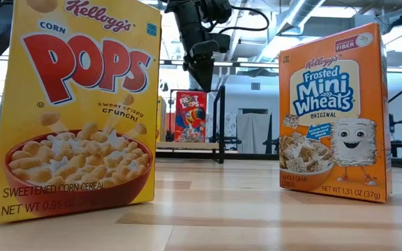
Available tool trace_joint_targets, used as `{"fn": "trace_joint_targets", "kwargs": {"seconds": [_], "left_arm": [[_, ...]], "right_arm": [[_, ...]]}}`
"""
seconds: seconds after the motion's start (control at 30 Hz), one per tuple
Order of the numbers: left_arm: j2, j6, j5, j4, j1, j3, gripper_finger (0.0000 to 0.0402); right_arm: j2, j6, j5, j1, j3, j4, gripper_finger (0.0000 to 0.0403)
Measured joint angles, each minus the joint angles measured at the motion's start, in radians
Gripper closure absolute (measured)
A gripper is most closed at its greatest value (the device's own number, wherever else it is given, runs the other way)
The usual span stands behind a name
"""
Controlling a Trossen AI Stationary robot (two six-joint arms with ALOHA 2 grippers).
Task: Stack cereal on shelf
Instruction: Put the red cereal box on the shelf aligned with the other red cereal box, then put the yellow cereal box on the shelf aligned with the other yellow cereal box
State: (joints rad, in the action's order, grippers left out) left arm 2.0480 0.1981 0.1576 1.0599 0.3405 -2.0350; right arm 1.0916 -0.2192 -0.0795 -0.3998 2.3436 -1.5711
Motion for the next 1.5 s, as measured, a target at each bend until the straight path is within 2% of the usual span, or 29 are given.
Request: {"fn": "trace_joint_targets", "kwargs": {"seconds": [0.3, 0.5, 0.7, 0.8, 0.93, 1.13, 1.37, 1.5], "left_arm": [[0.000, -0.013, -0.010, -0.010, -0.002, -0.003, 0.0401], [0.000, -0.017, -0.059, 0.098, -0.022, -0.137, 0.0387], [-0.003, -0.020, -0.239, 0.347, -0.098, -0.314, 0.0316], [-0.024, -0.086, -0.339, 0.392, -0.164, -0.304, 0.0268], [-0.031, -0.197, -0.368, 0.431, -0.283, -0.300, 0.0216], [-0.030, -0.335, -0.318, 0.460, -0.468, -0.299, 0.0180], [-0.024, -0.456, -0.141, 0.437, -0.649, -0.299, 0.0177], [-0.014, -0.624, -0.048, 0.416, -0.728, -0.298, 0.0177]], "right_arm": [[0.000, 0.000, 0.000, 0.000, 0.000, 0.000, 0.0171], [0.000, 0.000, 0.000, 0.000, 0.000, 0.000, 0.0171], [0.000, 0.000, 0.000, 0.000, 0.000, 0.000, 0.0171], [0.000, 0.000, 0.000, 0.000, 0.000, 0.000, 0.0171], [0.000, 0.000, 0.000, 0.000, 0.000, 0.000, 0.0171], [0.000, 0.000, 0.000, 0.000, 0.000, 0.000, 0.0171], [0.000, 0.001, 0.001, 0.000, 0.000, 0.000, 0.0171], [0.000, 0.001, 0.002, 0.000, 0.000, 0.000, 0.0171]]}}
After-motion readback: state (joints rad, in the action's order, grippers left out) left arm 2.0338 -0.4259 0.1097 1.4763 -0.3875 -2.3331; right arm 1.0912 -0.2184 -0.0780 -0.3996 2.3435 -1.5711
